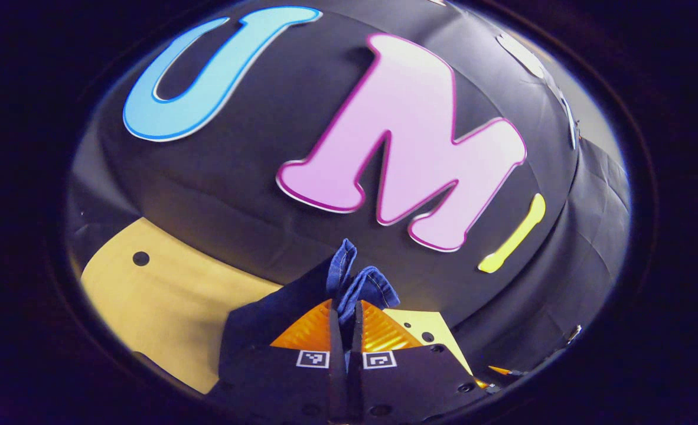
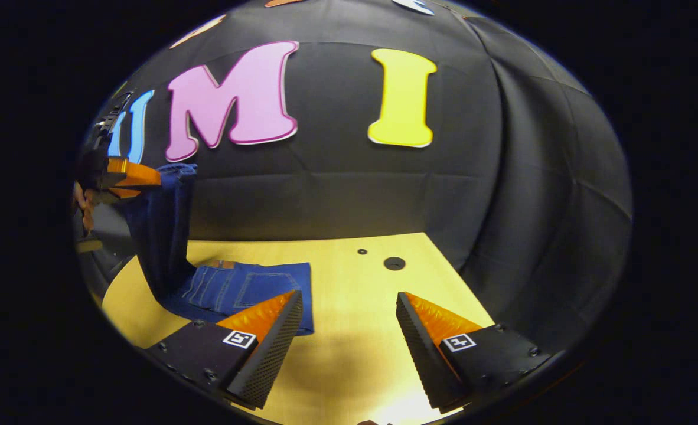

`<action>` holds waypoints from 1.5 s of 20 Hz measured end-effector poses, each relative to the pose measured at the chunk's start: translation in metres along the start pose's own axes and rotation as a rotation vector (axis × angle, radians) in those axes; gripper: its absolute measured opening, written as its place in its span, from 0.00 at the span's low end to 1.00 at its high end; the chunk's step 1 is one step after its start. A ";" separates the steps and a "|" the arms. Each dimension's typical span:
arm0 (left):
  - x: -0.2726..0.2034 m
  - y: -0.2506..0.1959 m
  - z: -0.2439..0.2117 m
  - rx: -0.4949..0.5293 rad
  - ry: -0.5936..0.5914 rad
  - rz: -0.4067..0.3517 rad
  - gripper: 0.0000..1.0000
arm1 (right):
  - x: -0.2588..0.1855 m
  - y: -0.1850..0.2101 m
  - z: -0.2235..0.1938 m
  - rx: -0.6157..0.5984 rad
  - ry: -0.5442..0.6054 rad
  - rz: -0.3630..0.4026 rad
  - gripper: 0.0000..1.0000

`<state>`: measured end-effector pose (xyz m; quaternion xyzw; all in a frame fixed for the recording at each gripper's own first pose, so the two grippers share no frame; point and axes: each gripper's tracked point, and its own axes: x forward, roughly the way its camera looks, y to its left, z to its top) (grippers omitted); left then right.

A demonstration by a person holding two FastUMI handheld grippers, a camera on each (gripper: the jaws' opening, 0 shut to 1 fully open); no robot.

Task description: Grasp the waist and the cuffs of the jeans and fold them to make the two legs overlap; first hold the waist and fold one-third of the jeans toward the cuffs, then hold the cuffs and fold the remaining one-third in the same direction to finish folding.

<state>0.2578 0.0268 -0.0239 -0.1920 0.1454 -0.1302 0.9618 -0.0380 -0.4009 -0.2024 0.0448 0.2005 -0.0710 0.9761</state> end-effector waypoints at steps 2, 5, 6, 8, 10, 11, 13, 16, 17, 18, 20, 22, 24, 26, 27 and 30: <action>0.020 -0.027 -0.029 0.065 0.057 -0.016 0.06 | -0.008 -0.022 0.000 0.018 -0.004 -0.035 0.98; 0.057 -0.049 -0.088 0.148 0.142 -0.010 0.06 | -0.020 -0.042 -0.008 0.041 0.014 -0.066 0.98; 0.067 -0.048 -0.108 0.195 0.175 0.010 0.07 | -0.024 -0.044 -0.011 0.046 0.016 -0.067 0.98; 0.078 -0.048 -0.136 0.276 0.239 0.061 0.11 | -0.031 -0.049 -0.016 0.044 0.025 -0.076 0.98; 0.085 -0.057 -0.170 0.279 0.295 0.033 0.20 | -0.038 -0.048 -0.022 0.046 0.040 -0.066 0.98; 0.083 -0.067 -0.180 0.268 0.303 0.012 0.43 | -0.043 -0.047 -0.024 0.045 0.046 -0.061 0.99; 0.075 -0.082 -0.179 0.274 0.283 -0.030 0.75 | -0.051 -0.044 -0.026 0.055 0.054 -0.050 0.99; 0.032 -0.084 -0.148 0.370 0.188 -0.046 0.99 | -0.066 -0.036 -0.024 0.076 0.057 -0.035 0.98; 0.010 -0.083 -0.139 0.385 0.158 -0.049 0.99 | -0.071 -0.031 -0.020 0.085 0.055 -0.025 0.98; -0.015 -0.082 -0.131 0.379 0.136 -0.057 0.99 | -0.077 -0.026 -0.018 0.094 0.052 -0.014 0.98; -0.071 -0.070 -0.114 0.329 0.088 -0.057 0.99 | -0.092 -0.017 -0.012 0.097 0.047 0.000 0.98; -0.126 -0.051 -0.095 0.307 0.032 -0.021 0.98 | -0.109 -0.009 0.001 0.090 0.029 0.011 0.98; -0.177 -0.028 -0.073 0.329 -0.037 0.038 0.98 | -0.130 -0.001 0.017 0.090 -0.011 0.018 0.98; -0.227 -0.011 -0.059 0.310 -0.080 0.078 0.98 | -0.153 0.003 0.032 0.093 -0.056 0.014 0.98; -0.250 -0.006 -0.052 0.292 -0.105 0.093 0.97 | -0.166 0.003 0.037 0.099 -0.076 0.005 0.98; -0.324 0.023 -0.030 0.250 -0.199 0.164 0.97 | -0.209 0.002 0.049 0.099 -0.152 -0.019 0.98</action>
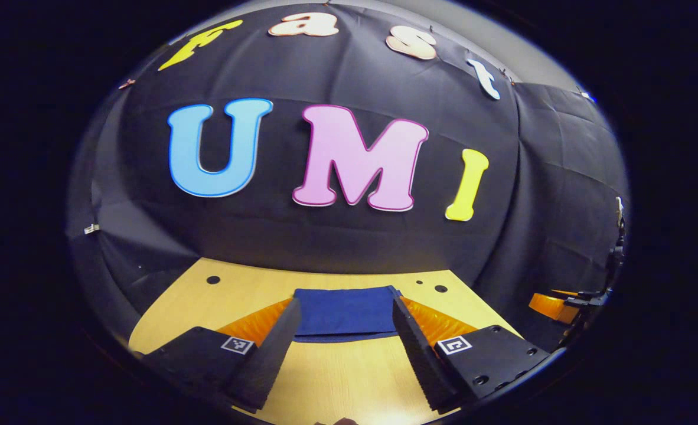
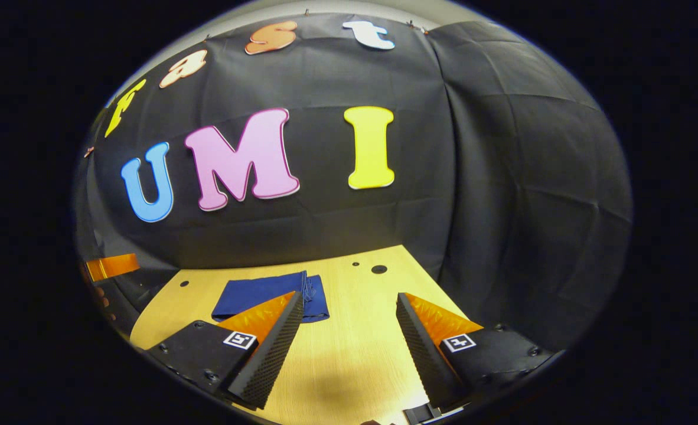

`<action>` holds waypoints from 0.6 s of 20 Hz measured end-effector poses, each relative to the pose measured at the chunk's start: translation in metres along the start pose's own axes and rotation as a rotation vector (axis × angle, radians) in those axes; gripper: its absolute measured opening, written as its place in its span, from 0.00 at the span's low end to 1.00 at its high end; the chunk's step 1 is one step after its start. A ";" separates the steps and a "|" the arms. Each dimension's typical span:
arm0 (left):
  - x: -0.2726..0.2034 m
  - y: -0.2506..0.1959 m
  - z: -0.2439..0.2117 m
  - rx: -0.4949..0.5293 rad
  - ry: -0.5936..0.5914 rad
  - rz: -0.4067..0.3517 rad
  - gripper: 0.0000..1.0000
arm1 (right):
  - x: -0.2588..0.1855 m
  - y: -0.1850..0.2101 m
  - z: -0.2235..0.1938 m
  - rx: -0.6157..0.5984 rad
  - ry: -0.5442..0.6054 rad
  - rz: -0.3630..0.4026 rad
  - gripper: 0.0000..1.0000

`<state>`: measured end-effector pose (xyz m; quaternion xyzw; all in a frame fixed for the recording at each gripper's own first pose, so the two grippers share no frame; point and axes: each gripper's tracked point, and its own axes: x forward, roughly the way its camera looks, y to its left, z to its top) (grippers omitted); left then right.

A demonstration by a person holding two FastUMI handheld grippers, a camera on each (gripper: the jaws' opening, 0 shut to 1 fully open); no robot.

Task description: Grasp the waist and the cuffs of the jeans and fold them to make the two legs overlap; first hold the waist and fold one-third of the jeans toward the cuffs, then hold the cuffs and fold the remaining one-third in the same direction to finish folding.

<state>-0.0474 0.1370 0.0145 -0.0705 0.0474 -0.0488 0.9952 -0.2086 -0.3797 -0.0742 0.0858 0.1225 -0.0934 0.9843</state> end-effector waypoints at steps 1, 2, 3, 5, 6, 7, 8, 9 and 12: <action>-0.020 0.010 0.004 -0.006 -0.023 0.013 0.97 | -0.016 0.002 0.003 -0.009 -0.023 0.001 0.98; -0.041 0.017 0.005 -0.004 -0.037 0.022 0.96 | -0.030 0.006 0.004 -0.019 -0.040 0.004 0.98; -0.056 0.023 0.000 0.003 -0.040 0.029 0.97 | -0.047 0.010 0.005 -0.030 -0.054 0.012 1.00; -0.088 0.028 -0.005 0.028 -0.048 0.026 0.96 | -0.077 0.023 0.003 -0.046 -0.075 0.035 1.00; -0.102 0.029 -0.009 0.038 -0.047 0.020 0.96 | -0.090 0.030 0.002 -0.047 -0.077 0.043 1.00; -0.115 0.028 -0.014 0.040 -0.039 0.012 0.96 | -0.104 0.035 0.001 -0.045 -0.081 0.051 1.00; -0.127 0.026 -0.019 0.032 -0.035 0.006 0.96 | -0.116 0.042 0.002 -0.043 -0.084 0.063 1.00; -0.136 0.023 -0.023 0.018 -0.026 -0.005 0.96 | -0.128 0.050 0.004 -0.045 -0.092 0.079 1.00; -0.152 0.022 -0.036 0.000 -0.009 0.000 0.97 | -0.148 0.065 0.012 -0.087 -0.116 0.125 1.00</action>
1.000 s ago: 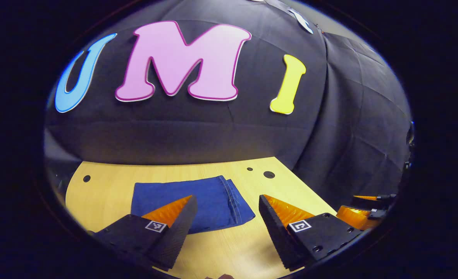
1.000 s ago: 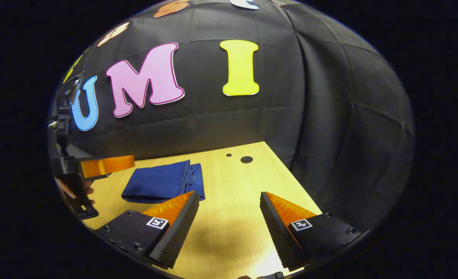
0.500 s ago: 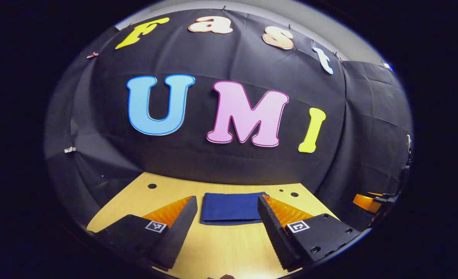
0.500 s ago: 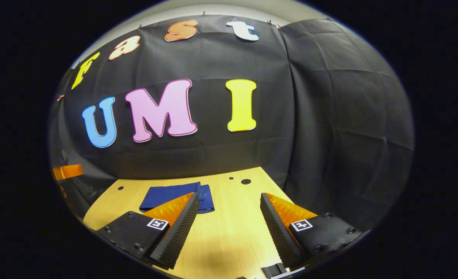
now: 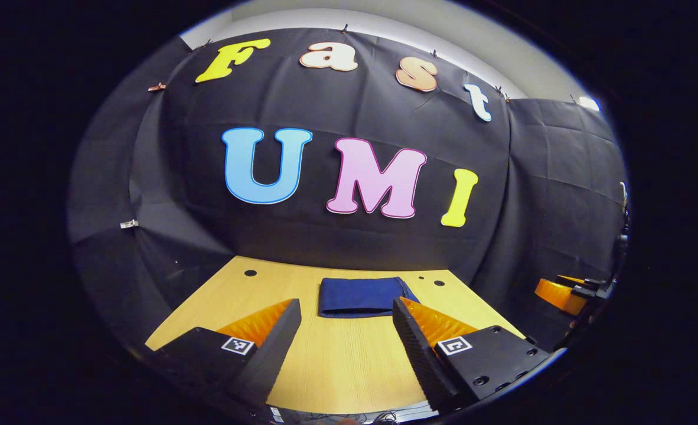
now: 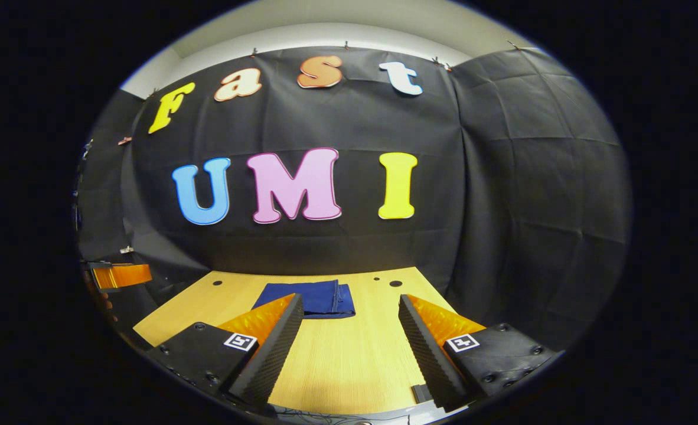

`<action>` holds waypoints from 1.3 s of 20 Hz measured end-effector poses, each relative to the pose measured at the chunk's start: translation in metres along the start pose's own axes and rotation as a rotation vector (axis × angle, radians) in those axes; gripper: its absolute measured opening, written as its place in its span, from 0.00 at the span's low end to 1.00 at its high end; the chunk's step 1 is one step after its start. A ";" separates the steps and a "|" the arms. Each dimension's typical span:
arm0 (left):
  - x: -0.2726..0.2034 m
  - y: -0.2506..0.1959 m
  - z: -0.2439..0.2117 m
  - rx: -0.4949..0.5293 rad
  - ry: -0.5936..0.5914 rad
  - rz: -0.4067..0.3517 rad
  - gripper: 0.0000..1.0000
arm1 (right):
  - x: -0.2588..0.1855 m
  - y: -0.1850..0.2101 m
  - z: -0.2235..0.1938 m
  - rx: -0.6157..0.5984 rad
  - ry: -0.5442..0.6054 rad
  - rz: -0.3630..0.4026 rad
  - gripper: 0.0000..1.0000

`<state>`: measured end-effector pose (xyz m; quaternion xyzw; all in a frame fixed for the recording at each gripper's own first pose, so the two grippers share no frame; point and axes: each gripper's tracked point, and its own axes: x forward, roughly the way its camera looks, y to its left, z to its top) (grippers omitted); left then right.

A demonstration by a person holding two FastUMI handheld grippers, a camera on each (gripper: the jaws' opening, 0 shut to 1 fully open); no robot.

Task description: Grasp the waist and the cuffs of the jeans and fold them to make the two legs overlap; first hold the waist and fold one-third of the jeans toward the cuffs, then hold the cuffs and fold the remaining one-third in the same direction to finish folding.

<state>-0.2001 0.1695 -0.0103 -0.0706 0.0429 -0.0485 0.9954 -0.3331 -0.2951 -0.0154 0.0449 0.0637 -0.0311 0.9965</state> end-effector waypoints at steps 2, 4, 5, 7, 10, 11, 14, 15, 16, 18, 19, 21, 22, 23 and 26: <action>-0.006 0.000 0.000 0.013 -0.011 0.013 0.97 | -0.007 0.004 0.006 0.010 -0.009 0.023 1.00; -0.011 -0.001 0.002 0.020 -0.017 0.033 0.96 | -0.010 0.007 0.010 0.024 -0.020 0.047 1.00; -0.014 0.001 0.004 0.016 -0.020 0.046 0.96 | -0.009 0.007 0.012 0.015 -0.023 0.062 1.00; -0.017 -0.001 0.003 -0.002 -0.016 0.079 0.96 | -0.008 0.006 0.011 -0.010 -0.015 0.097 1.00; -0.027 -0.003 0.004 -0.004 -0.026 0.116 0.97 | -0.009 0.004 0.014 -0.008 -0.010 0.145 1.00; -0.029 -0.003 0.004 0.002 -0.027 0.129 0.96 | -0.009 0.005 0.013 -0.011 -0.006 0.158 1.00; -0.037 -0.012 0.006 -0.011 -0.042 0.133 0.97 | -0.009 0.010 0.016 -0.056 -0.015 0.199 1.00; -0.037 -0.015 0.003 -0.007 -0.037 0.125 0.97 | -0.010 0.013 0.014 -0.080 -0.016 0.212 1.00; -0.038 -0.017 -0.001 0.010 -0.031 0.122 0.97 | -0.009 0.015 0.010 -0.098 -0.012 0.222 1.00; -0.036 -0.016 -0.002 0.053 -0.028 0.135 0.96 | -0.011 0.023 0.002 -0.095 0.005 0.248 1.00; -0.037 -0.018 0.002 0.058 -0.034 0.135 0.97 | -0.011 0.024 0.001 -0.093 0.005 0.253 1.00; -0.036 -0.029 0.006 0.048 -0.041 0.120 0.97 | -0.008 0.021 0.002 -0.094 0.006 0.253 0.99; -0.035 -0.031 0.005 0.044 -0.043 0.114 0.97 | -0.006 0.020 0.002 -0.088 0.008 0.251 0.97; -0.033 -0.031 0.007 0.045 -0.047 0.112 0.97 | -0.005 0.019 0.003 -0.077 0.008 0.248 0.97; -0.026 -0.031 0.003 0.053 -0.037 0.119 0.96 | 0.001 0.014 0.004 -0.055 0.010 0.234 0.98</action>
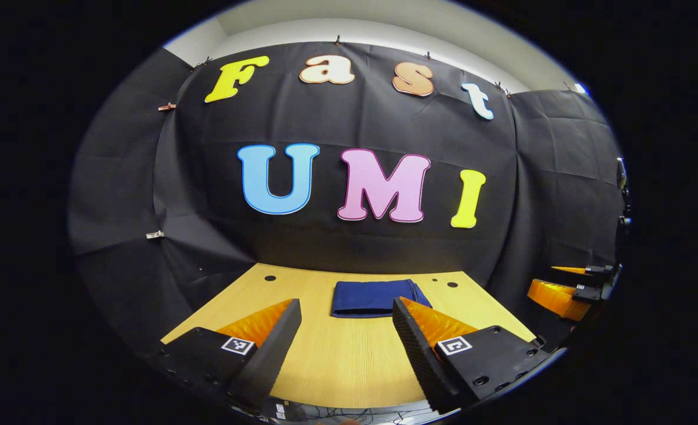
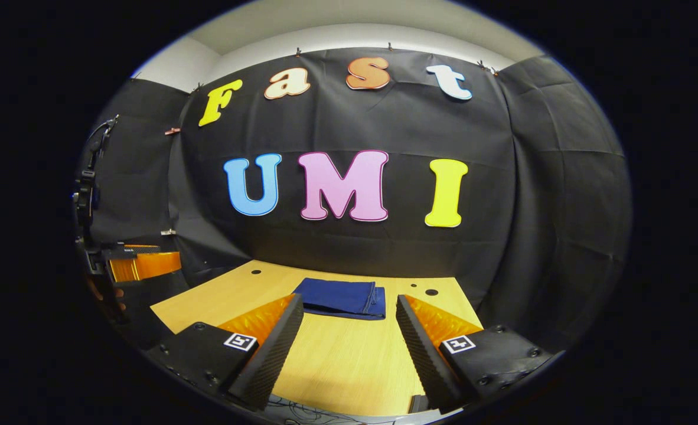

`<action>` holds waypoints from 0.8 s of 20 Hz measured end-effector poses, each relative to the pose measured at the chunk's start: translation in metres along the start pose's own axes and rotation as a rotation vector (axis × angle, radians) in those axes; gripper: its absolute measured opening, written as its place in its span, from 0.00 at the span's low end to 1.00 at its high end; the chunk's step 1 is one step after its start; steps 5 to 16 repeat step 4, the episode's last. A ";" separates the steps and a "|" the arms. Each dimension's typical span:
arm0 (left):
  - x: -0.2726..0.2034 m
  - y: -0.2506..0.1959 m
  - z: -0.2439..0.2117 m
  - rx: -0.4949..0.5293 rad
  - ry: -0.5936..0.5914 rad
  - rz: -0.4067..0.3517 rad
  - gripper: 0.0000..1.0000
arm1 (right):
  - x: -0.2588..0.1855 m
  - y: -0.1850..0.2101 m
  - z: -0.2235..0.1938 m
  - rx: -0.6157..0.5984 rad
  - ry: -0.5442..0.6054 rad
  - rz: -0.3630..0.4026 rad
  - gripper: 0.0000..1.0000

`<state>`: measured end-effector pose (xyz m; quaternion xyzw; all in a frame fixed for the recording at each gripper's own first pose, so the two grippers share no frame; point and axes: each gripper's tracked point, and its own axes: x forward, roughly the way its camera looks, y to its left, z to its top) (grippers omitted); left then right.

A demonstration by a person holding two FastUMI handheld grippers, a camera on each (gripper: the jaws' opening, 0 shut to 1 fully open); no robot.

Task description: Grasp the waist and the cuffs of the jeans and fold them to make the two legs overlap; first hold the waist and fold one-third of the jeans toward the cuffs, then hold the cuffs and fold the remaining one-third in the same direction to finish folding.

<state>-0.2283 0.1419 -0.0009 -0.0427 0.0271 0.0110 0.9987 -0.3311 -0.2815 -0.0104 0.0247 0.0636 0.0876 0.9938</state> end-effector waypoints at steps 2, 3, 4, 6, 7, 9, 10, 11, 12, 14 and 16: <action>0.004 0.001 0.002 0.004 0.005 0.002 0.97 | 0.002 -0.004 -0.001 0.009 0.002 -0.009 0.98; 0.004 0.003 0.000 0.009 0.009 0.009 0.97 | 0.004 -0.005 -0.003 0.016 0.006 -0.012 0.98; 0.003 0.003 0.000 0.011 0.012 0.017 0.97 | 0.005 -0.005 -0.003 0.025 0.009 -0.012 0.98; 0.003 0.003 0.000 0.011 0.012 0.017 0.97 | 0.005 -0.005 -0.003 0.025 0.009 -0.012 0.98; 0.003 0.003 0.000 0.011 0.012 0.017 0.97 | 0.005 -0.005 -0.003 0.025 0.009 -0.012 0.98; 0.003 0.003 0.000 0.011 0.012 0.017 0.97 | 0.005 -0.005 -0.003 0.025 0.009 -0.012 0.98; 0.003 0.003 0.000 0.011 0.012 0.017 0.97 | 0.005 -0.005 -0.003 0.025 0.009 -0.012 0.98; 0.003 0.003 0.000 0.011 0.012 0.017 0.97 | 0.005 -0.005 -0.003 0.025 0.009 -0.012 0.98; 0.003 0.003 0.000 0.011 0.012 0.017 0.97 | 0.005 -0.005 -0.003 0.025 0.009 -0.012 0.98; 0.003 0.003 0.000 0.011 0.012 0.017 0.97 | 0.005 -0.005 -0.003 0.025 0.009 -0.012 0.98; 0.003 0.003 0.000 0.011 0.012 0.017 0.97 | 0.005 -0.005 -0.003 0.025 0.009 -0.012 0.98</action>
